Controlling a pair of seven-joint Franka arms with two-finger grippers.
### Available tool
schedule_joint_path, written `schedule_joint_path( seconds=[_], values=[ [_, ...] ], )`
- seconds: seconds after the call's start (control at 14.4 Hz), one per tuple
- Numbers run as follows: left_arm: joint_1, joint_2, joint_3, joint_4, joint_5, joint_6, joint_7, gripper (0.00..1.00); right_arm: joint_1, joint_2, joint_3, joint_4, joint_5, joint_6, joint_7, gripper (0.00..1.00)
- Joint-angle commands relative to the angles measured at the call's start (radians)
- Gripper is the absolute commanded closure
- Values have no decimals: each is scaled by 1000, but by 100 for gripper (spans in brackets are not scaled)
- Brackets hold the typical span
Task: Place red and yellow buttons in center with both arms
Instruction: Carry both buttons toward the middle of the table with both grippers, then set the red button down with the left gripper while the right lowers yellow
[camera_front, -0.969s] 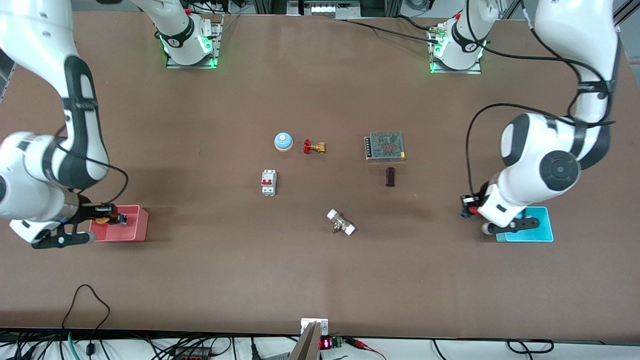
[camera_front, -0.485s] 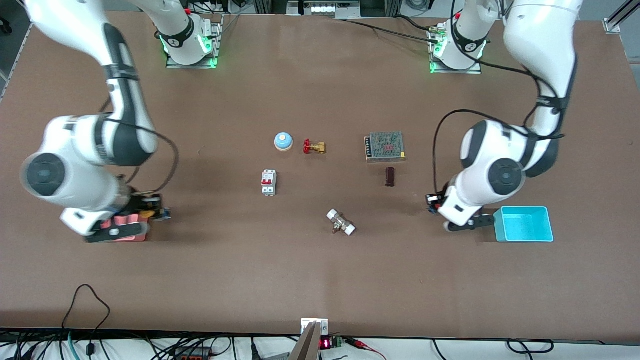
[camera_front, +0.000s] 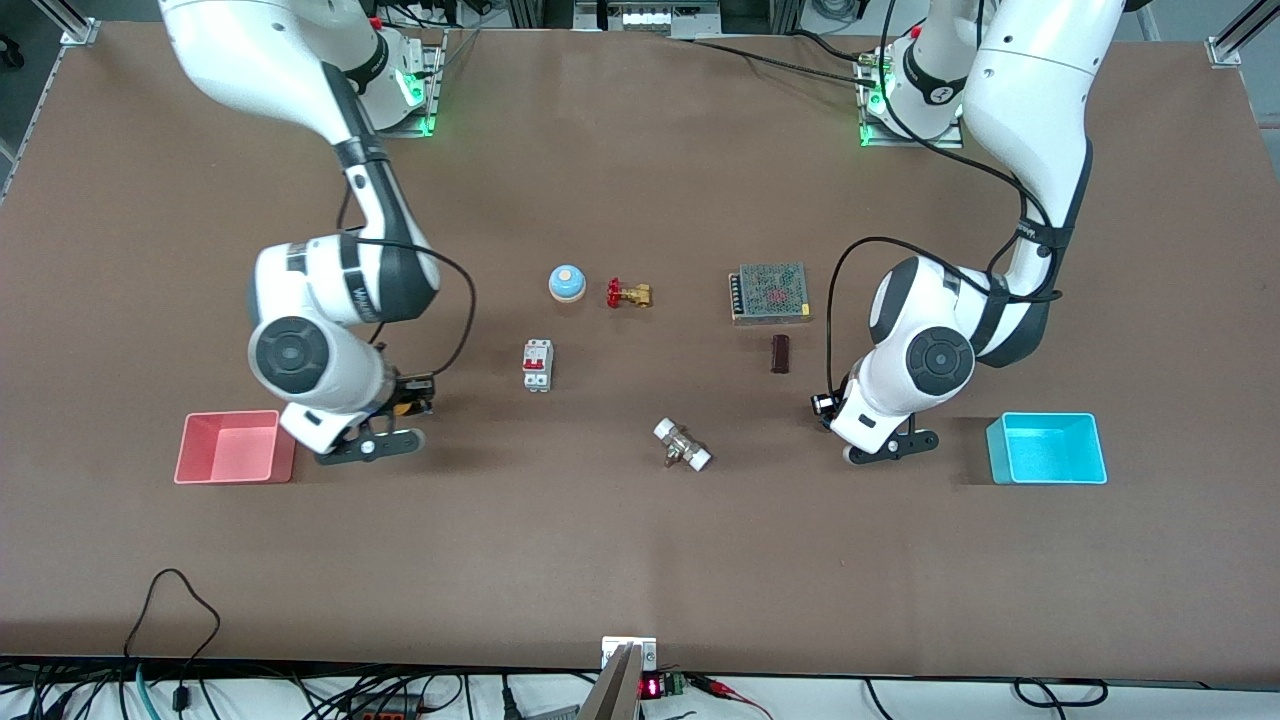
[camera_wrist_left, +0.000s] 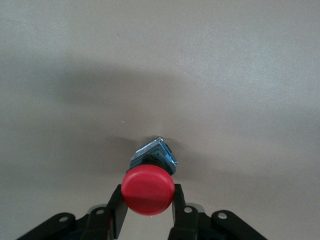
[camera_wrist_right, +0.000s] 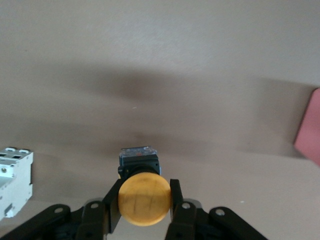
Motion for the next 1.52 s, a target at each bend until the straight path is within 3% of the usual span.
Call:
schedule_joint_path(
  seconds=[0.0, 0.28, 0.69, 0.76, 0.83, 0.9, 0.97, 1.25, 1.45],
  values=[
    [2, -18, 11, 11, -18, -1, 0, 31, 44, 23, -10, -8, 8, 14, 70, 75],
    [16, -67, 28, 14, -14, -10, 5, 9, 70, 61, -10, -6, 8, 32, 153, 74],
    [132, -225, 28, 14, -2, -179, 158, 7, 93, 96, -11, -6, 5, 38, 184, 74],
    [149, -254, 28, 14, -2, -196, 184, 7, 94, 96, -11, -6, 5, 38, 184, 69],
    [170, -286, 28, 14, -2, -223, 221, 7, 94, 96, -11, -8, 5, 38, 184, 51],
    [186, -315, 28, 14, -2, -258, 261, 7, 93, 96, -11, -8, 5, 38, 194, 28],
    [206, -347, 28, 14, -2, -297, 311, 6, 94, 95, -11, -6, 5, 38, 213, 0],
    [275, -459, 28, 12, -2, -386, 465, 2, 107, 67, -13, 3, 7, 29, 257, 0],
    [292, -521, 27, 12, 30, -435, 500, 1, 111, -23, -16, 5, 5, 26, 320, 0]
  ],
)
